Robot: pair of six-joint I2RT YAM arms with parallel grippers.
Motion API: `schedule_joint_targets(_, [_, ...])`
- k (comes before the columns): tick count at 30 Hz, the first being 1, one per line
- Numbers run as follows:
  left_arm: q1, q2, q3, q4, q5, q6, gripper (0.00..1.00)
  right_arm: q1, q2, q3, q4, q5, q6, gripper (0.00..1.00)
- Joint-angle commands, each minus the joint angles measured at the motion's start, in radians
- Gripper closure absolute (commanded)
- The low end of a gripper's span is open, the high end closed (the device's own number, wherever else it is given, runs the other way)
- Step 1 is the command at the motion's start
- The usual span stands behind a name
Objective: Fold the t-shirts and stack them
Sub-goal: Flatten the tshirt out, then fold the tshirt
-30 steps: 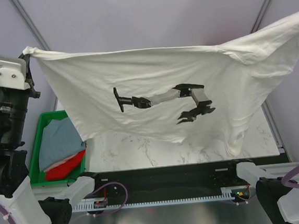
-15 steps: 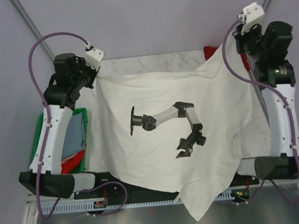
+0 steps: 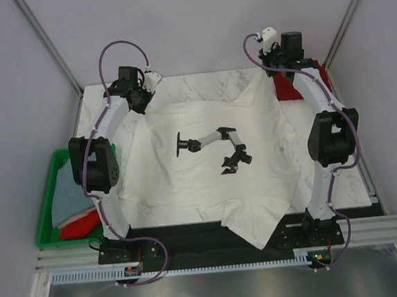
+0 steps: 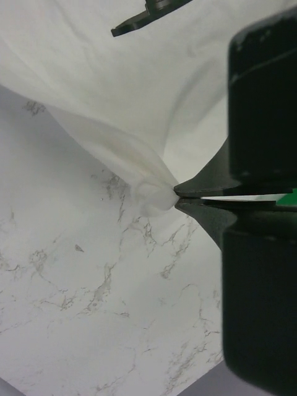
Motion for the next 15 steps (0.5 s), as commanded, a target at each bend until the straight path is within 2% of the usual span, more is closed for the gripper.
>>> schedule_joint_targets(1, [0.028, 0.098, 0.119, 0.046, -0.049, 0.024, 0.98, 0.006, 0.128, 0.196, 0.068, 0.052, -0.017, 1.0])
schedule_joint_targets(3, [0.038, 0.144, 0.171, 0.046, -0.067, 0.006, 0.98, 0.008, 0.221, 0.279, 0.077, 0.086, -0.015, 1.0])
schedule_joint_targets(8, [0.052, 0.258, 0.269, 0.043, -0.076, -0.042, 0.98, 0.018, 0.324, 0.344, 0.177, 0.193, 0.006, 1.0])
schedule_joint_targets(15, [0.057, 0.328, 0.338, 0.069, -0.126, -0.037, 0.98, 0.026, 0.456, 0.507, 0.214, 0.212, 0.031, 1.0])
